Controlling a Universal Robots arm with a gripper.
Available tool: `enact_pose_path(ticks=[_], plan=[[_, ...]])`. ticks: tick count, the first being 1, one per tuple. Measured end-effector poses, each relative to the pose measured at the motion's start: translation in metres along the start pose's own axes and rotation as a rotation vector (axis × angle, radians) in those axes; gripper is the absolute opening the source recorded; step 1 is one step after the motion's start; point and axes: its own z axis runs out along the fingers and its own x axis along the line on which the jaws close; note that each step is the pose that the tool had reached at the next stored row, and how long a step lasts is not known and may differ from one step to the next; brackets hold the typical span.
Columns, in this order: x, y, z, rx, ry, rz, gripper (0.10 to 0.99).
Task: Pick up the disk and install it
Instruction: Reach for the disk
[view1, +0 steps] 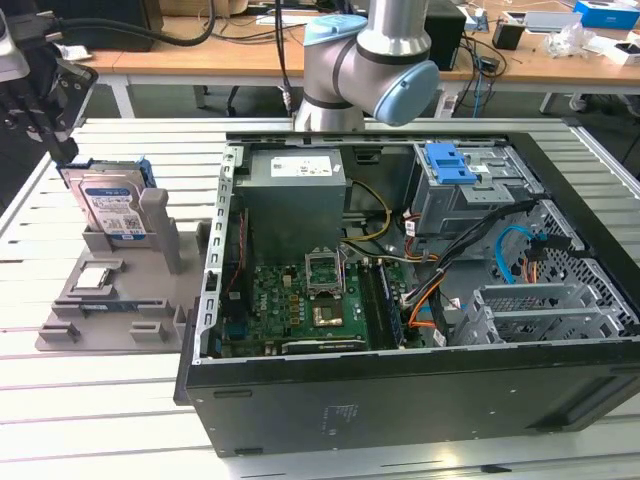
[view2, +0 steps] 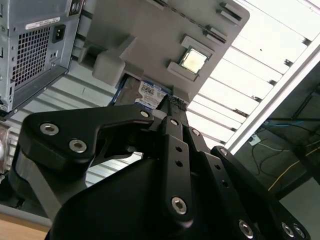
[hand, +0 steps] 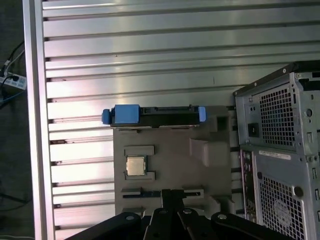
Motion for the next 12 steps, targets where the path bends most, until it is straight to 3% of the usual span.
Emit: enact_pose_path(ticks=[12], plan=[[0.0285,-0.0021,-0.0006,0.000,0.0001,0.000,0.106]])
